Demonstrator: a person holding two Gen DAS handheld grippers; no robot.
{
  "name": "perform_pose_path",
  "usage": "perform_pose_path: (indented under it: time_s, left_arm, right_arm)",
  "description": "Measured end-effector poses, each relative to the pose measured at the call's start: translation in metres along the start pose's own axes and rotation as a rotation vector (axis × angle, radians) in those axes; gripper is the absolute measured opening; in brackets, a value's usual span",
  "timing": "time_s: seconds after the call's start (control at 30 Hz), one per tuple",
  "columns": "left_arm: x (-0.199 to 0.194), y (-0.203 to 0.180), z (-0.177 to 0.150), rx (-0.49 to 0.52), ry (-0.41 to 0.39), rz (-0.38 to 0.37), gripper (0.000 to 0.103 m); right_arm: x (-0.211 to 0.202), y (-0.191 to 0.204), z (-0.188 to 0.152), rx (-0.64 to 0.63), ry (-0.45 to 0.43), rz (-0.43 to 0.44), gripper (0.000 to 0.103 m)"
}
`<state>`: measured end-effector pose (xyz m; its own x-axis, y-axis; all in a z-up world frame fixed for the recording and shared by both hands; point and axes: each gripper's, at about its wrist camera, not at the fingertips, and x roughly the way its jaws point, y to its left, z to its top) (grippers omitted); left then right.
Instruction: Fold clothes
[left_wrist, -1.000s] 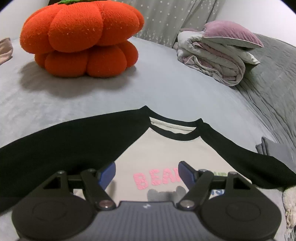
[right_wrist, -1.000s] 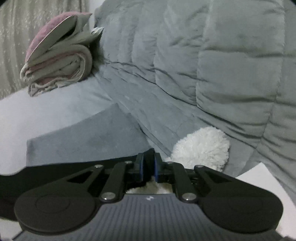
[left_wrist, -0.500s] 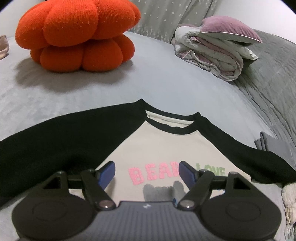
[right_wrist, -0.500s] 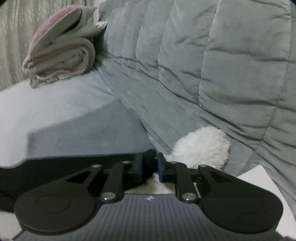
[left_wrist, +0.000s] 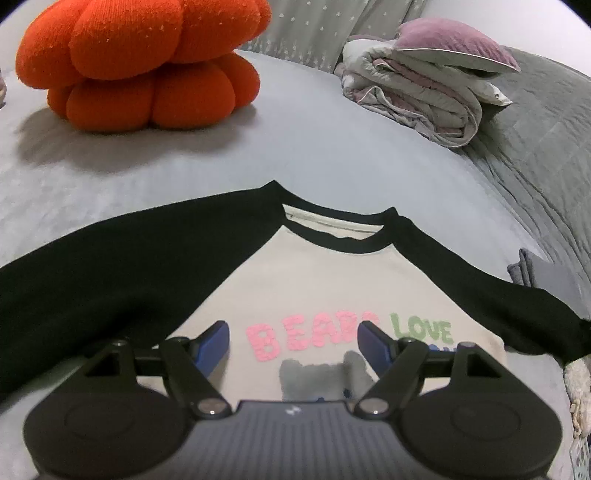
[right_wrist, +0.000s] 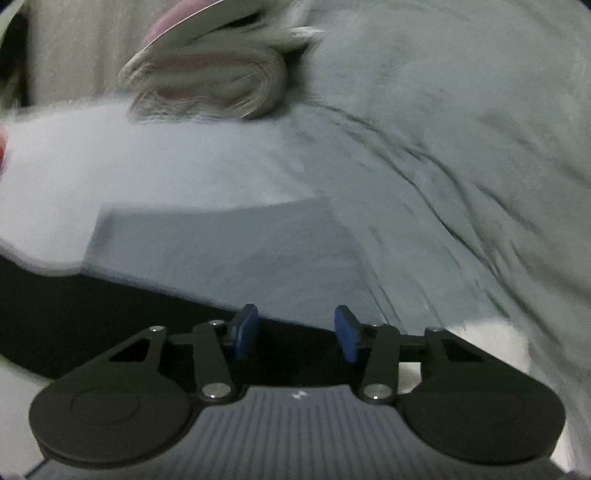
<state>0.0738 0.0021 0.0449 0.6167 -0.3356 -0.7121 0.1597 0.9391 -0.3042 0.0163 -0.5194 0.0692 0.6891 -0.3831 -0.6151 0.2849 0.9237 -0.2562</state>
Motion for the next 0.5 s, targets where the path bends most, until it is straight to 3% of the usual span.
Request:
perform_pose_path:
  time_s: [0.07,0.17,0.23,0.37,0.5]
  left_arm:
    - [0.001,0.002,0.0,-0.006,0.005,0.001,0.078]
    - [0.001,0.002,0.0,-0.007,0.005,-0.001,0.078]
    - [0.0,0.002,-0.001,-0.004,0.002,-0.003,0.078]
    - [-0.001,0.002,-0.001,0.001,0.001,-0.002,0.078]
    - [-0.001,0.002,-0.001,0.0,-0.001,0.0,0.078]
  right_arm:
    - [0.005,0.011,-0.004,-0.066,0.026,0.017,0.042]
    - [0.009,0.012,-0.008,-0.074,0.025,0.006,0.022]
    - [0.008,0.011,-0.008,-0.067,0.017,-0.015,0.003]
    - [0.004,0.009,-0.008,-0.066,-0.002,-0.011,0.002]
    - [-0.005,0.003,0.005,-0.035,-0.085,-0.036,0.001]
